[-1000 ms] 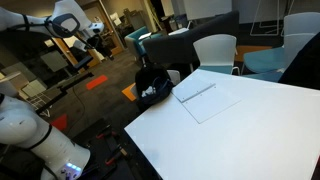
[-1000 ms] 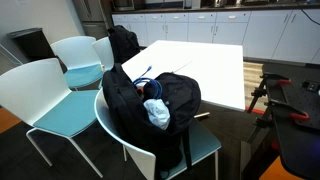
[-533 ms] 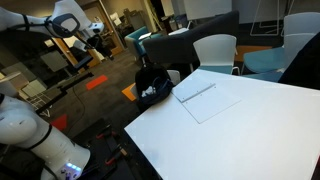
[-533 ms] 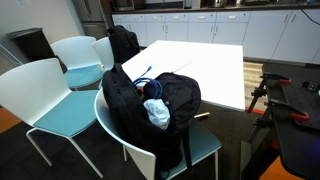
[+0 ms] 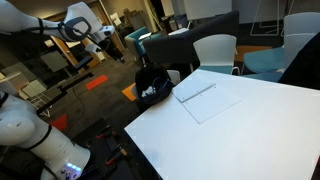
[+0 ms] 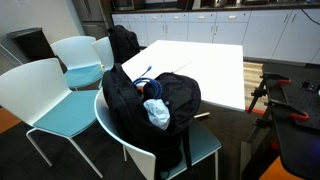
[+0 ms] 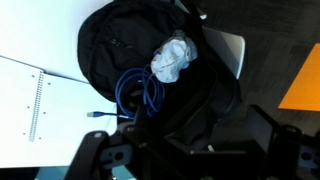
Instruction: Put the blue cable on the table
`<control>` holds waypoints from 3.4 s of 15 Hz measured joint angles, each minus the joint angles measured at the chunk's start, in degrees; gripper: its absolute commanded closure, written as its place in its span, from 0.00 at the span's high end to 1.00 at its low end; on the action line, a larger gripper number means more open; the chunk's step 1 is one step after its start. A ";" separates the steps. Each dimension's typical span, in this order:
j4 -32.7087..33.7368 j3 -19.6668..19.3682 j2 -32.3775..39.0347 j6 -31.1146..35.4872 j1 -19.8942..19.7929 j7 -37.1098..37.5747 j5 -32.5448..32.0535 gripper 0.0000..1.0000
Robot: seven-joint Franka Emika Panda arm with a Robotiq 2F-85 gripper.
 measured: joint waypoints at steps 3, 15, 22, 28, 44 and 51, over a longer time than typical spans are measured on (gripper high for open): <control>1.63 -2.38 6.25 3.65 -2.53 -3.41 -3.99 1.00; 9.88 -5.80 25.58 14.18 -4.51 -5.70 -7.97 1.00; 10.09 -4.77 32.81 21.01 -2.13 -8.48 -13.57 1.00; 13.26 -6.82 40.55 29.03 0.68 -7.30 -16.45 1.00; 22.70 -8.87 49.74 29.53 2.90 -5.02 -16.36 0.00; 24.42 -9.33 50.72 26.78 4.32 -3.71 -16.36 0.01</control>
